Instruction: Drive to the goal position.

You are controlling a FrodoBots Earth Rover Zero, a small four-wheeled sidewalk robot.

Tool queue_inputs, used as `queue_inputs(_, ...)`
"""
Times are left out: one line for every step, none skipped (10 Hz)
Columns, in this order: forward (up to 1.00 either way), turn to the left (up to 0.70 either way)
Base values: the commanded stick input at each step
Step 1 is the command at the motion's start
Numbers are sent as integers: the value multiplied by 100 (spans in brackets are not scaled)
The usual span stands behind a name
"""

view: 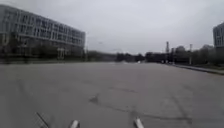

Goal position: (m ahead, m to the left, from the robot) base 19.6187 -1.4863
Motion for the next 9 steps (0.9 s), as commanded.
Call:
queue_inputs(100, 0)
queue_inputs(100, 0)
queue_inputs(100, 0)
queue_inputs(100, 0)
queue_inputs(100, 0)
queue_inputs(100, 0)
queue_inputs(100, 0)
queue_inputs(100, 0)
queue_inputs(100, 0)
